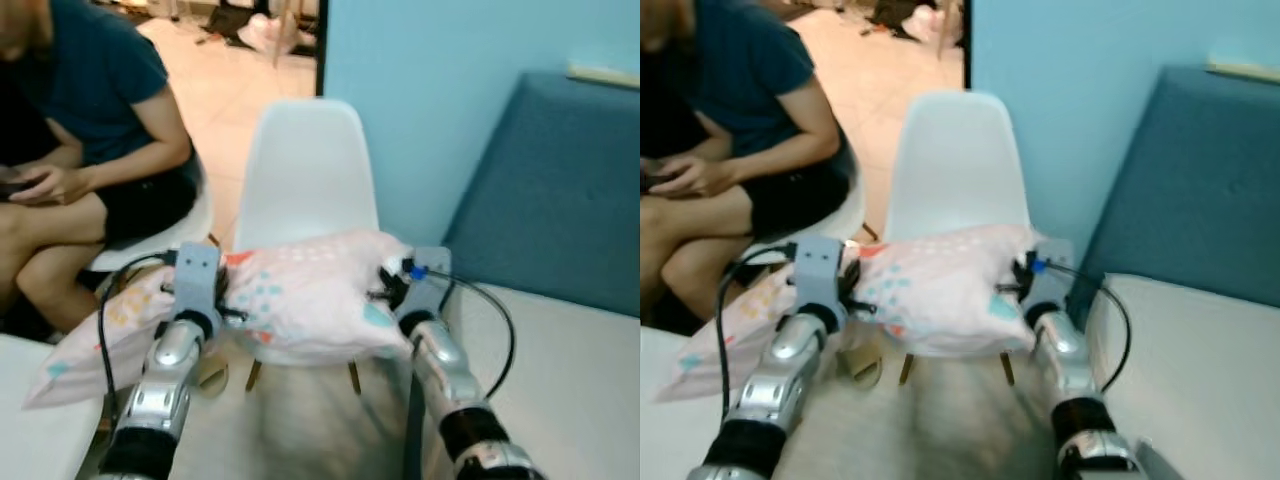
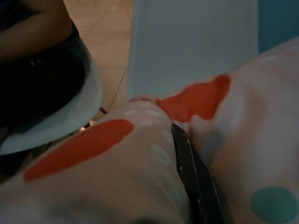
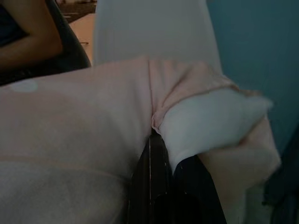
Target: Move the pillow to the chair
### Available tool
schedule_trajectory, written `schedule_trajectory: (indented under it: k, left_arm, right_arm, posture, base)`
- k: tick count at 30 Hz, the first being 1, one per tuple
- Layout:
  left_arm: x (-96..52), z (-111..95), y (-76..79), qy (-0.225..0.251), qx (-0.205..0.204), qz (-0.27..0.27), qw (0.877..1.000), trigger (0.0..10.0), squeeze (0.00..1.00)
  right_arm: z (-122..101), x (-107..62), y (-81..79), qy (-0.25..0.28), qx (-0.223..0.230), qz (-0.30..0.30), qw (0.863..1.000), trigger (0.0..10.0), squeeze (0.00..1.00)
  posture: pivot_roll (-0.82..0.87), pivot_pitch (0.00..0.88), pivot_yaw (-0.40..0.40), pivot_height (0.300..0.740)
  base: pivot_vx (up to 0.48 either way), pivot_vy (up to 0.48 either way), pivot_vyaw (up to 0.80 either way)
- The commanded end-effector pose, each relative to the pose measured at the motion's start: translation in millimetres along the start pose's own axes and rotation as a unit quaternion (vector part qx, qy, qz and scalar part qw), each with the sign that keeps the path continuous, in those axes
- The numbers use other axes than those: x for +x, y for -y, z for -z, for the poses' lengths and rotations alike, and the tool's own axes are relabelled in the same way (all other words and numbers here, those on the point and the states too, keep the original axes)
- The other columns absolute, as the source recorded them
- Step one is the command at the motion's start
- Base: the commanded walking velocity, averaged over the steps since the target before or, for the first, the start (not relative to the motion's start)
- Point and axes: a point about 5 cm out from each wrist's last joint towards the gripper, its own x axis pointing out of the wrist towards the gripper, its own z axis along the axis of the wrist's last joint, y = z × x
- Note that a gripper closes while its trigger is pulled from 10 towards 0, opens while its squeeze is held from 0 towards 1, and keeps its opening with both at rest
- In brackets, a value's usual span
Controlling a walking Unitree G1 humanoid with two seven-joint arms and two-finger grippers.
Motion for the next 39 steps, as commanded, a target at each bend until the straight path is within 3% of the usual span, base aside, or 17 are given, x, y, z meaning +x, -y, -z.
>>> schedule_trajectory:
  k: [1,10,39]
  left_arm:
    - [2.2,-15.2,-4.5,0.037,0.006,-0.005,0.999,10.0,0.0]
    - [3.8,-16.0,-5.1,0.037,0.009,-0.002,0.999,10.0,0.0]
    - [4.7,-16.4,-4.0,0.04,0.011,0.004,0.999,10.0,0.0]
  right_arm:
    - [3.4,-1.1,-2.7,-0.003,0.008,0.0,1.0,10.0,0.0]
    - [3.9,-1.3,1.2,-0.005,0.011,0.012,1.0,10.0,0.0]
    - [5.3,-1.8,-1.5,-0.003,0.005,0.005,1.0,10.0,0.0]
  posture:
    - [0.04,0.088,-0.004,0.74]
    - [0.04,0.087,0.001,0.74]
    - [0.04,0.073,0.003,0.74]
  base:
    - [0.326,0.0,0.0]
    - [0.32,0.0,-0.65]
    - [0.312,0.0,0.0]
